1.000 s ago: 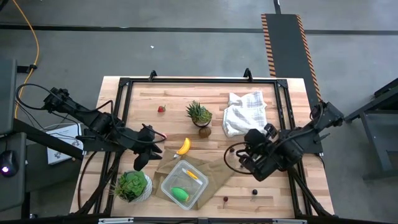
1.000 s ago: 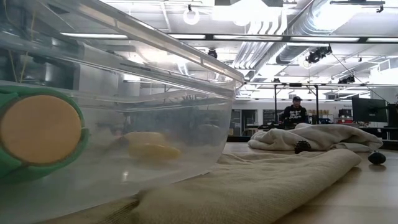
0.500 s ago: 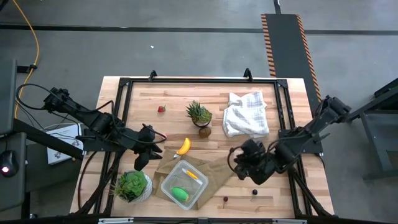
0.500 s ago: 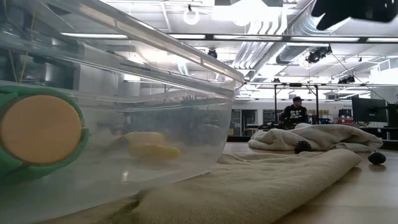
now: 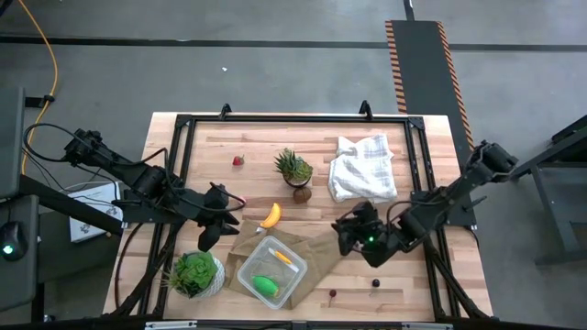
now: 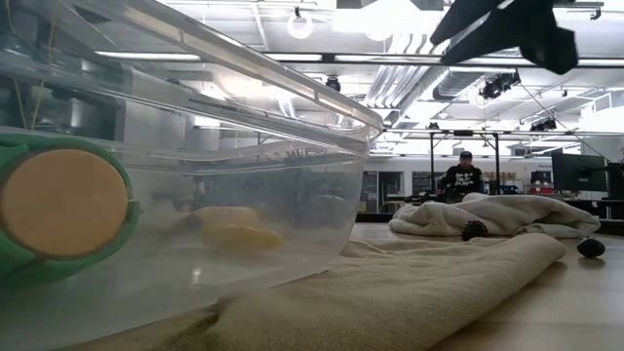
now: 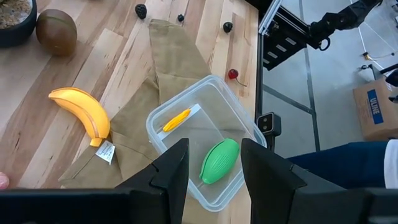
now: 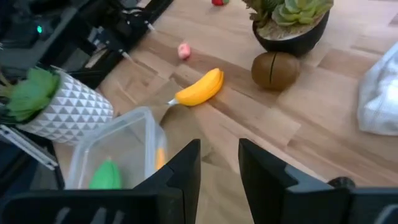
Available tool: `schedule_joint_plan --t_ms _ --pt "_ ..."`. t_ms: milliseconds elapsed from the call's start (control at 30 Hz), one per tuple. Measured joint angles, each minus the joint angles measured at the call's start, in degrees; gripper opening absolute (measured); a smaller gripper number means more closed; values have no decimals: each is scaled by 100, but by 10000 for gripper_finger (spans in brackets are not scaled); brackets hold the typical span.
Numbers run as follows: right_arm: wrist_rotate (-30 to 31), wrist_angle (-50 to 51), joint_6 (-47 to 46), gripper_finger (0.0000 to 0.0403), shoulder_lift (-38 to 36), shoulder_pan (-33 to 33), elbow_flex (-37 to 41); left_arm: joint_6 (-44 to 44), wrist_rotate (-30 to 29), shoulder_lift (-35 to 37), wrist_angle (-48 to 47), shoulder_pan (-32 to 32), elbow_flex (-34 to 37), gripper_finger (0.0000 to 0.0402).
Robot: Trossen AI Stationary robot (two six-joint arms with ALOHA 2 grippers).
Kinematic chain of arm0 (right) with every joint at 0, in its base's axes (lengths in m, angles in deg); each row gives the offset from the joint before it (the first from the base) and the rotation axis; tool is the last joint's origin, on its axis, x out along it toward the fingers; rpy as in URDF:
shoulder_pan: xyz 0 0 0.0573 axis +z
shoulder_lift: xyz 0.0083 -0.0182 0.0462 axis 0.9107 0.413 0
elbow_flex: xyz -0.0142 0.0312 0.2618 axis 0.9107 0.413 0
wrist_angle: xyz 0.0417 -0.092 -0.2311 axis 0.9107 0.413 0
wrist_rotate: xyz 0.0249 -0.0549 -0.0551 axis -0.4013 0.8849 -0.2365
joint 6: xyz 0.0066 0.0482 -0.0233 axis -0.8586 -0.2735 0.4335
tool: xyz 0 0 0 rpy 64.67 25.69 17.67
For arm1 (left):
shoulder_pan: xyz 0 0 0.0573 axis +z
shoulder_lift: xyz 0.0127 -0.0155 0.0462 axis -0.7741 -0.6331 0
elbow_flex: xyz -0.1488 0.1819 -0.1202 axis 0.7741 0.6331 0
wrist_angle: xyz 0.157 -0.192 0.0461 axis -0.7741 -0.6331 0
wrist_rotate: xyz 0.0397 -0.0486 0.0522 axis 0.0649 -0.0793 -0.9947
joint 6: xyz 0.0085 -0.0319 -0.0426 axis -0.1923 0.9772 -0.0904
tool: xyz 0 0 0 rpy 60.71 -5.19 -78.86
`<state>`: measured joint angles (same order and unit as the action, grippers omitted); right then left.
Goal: Pick and placing Produce into tupperware
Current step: Put the kiwi into the container
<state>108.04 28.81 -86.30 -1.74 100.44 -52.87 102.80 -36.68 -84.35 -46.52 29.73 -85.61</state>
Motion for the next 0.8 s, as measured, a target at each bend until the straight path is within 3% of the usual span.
schedule_joint_plan --t_ms 267,800 --pt "-1220 -5 255 99 13 -530 -4 66 -70 0 2 -1 0 134" --pt "-1016 -58 -316 99 15 -894 -9 200 -211 0 2 0 0 134"
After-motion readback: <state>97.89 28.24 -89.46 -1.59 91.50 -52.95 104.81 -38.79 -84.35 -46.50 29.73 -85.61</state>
